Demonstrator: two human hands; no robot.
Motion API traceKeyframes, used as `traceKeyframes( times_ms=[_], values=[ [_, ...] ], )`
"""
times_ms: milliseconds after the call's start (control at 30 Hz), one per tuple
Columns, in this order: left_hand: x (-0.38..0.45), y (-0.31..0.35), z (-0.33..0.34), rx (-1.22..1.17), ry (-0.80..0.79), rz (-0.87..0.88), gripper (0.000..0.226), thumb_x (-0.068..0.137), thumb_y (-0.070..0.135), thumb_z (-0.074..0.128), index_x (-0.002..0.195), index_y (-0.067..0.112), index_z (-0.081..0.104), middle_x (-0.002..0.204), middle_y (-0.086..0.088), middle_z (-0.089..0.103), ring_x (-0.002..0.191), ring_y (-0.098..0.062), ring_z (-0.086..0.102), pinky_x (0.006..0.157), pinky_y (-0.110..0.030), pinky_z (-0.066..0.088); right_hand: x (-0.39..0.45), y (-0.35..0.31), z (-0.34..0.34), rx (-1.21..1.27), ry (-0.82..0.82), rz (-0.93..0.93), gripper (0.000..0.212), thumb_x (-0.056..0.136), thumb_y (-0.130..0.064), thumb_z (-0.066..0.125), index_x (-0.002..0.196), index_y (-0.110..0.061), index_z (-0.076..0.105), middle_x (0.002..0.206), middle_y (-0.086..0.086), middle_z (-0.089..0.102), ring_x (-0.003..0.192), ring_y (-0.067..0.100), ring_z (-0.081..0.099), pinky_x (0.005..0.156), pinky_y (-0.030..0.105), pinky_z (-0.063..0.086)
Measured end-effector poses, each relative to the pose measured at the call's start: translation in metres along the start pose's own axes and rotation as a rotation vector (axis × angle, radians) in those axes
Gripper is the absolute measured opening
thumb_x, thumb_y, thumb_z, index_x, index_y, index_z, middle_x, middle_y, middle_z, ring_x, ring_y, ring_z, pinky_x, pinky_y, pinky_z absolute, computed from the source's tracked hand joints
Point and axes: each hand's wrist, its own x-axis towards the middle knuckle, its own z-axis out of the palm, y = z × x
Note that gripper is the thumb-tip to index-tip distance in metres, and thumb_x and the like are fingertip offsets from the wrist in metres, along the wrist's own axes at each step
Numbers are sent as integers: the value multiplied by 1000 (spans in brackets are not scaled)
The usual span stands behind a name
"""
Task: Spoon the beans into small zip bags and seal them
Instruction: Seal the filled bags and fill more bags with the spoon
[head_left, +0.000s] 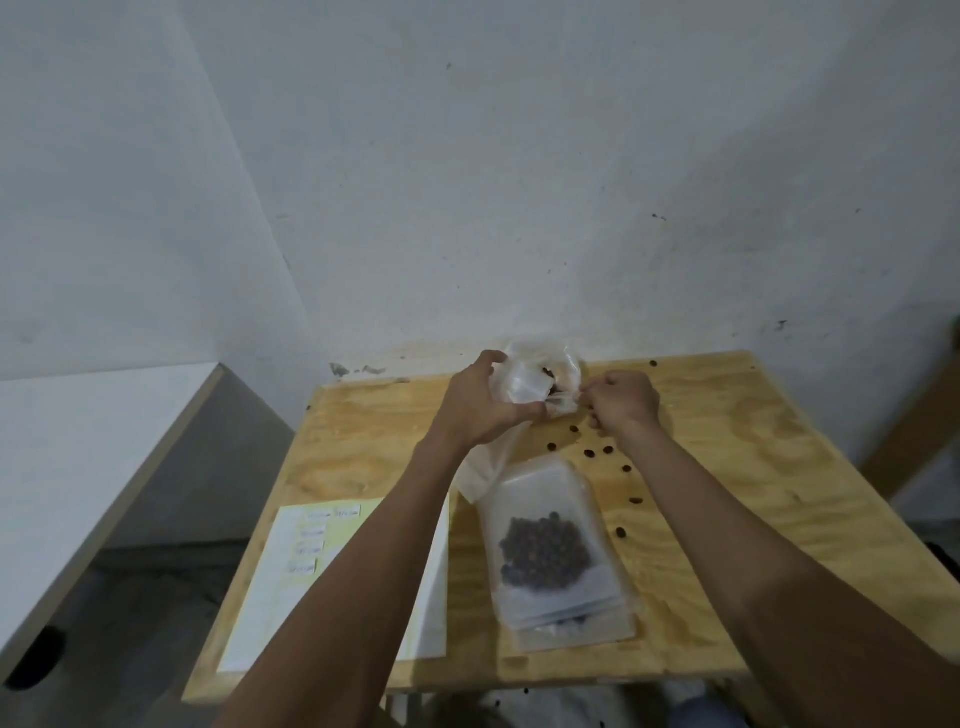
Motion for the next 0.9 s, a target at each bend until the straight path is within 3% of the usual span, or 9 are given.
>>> traceKeyframes(
  times_ms=[200,300,400,567,667,767,900],
  values=[
    [7,7,-1,33,-3,53,96,58,58,88,138,21,50,123,-1,61,108,-17,56,83,-29,45,-4,-10,11,416,13,13,17,86,6,68,89,-10,73,89,10,73,73,23,73,65,28,63],
    [11,8,2,85,-47,28,99,56,62,88,138,19,51,119,0,61,107,-20,60,81,-32,50,-5,-9,21,403,19,-54,15,90,2,65,91,-10,74,85,10,74,73,22,75,69,37,65],
    [14,5,5,136,-53,11,110,47,76,77,135,15,54,119,0,62,102,-19,59,79,-31,50,-7,-7,25,367,20,-112,8,96,-6,65,98,-5,73,77,4,73,68,17,74,68,36,65],
    [16,-2,4,157,-4,31,88,56,61,86,122,8,65,117,-5,63,96,-16,56,77,-31,48,-4,0,23,454,142,-200,8,92,-8,68,90,-10,76,78,9,76,73,23,77,72,41,65],
    [13,-6,2,123,27,47,89,61,54,91,131,8,59,126,-3,57,108,-16,56,85,-29,47,-5,8,19,533,216,-236,12,93,-2,67,99,-2,77,85,12,76,75,20,76,71,31,64],
    [8,-8,3,101,40,91,101,51,67,81,131,10,58,125,2,55,107,-14,57,82,-24,46,-5,15,18,529,242,-280,15,94,-2,67,105,1,76,87,12,76,78,20,77,73,29,63],
    [7,-8,7,97,78,136,103,48,72,75,129,11,58,124,4,54,106,-12,56,81,-22,45,-7,20,20,462,228,-303,12,94,0,66,99,-2,76,77,4,73,73,16,75,72,28,63]
  ],
)
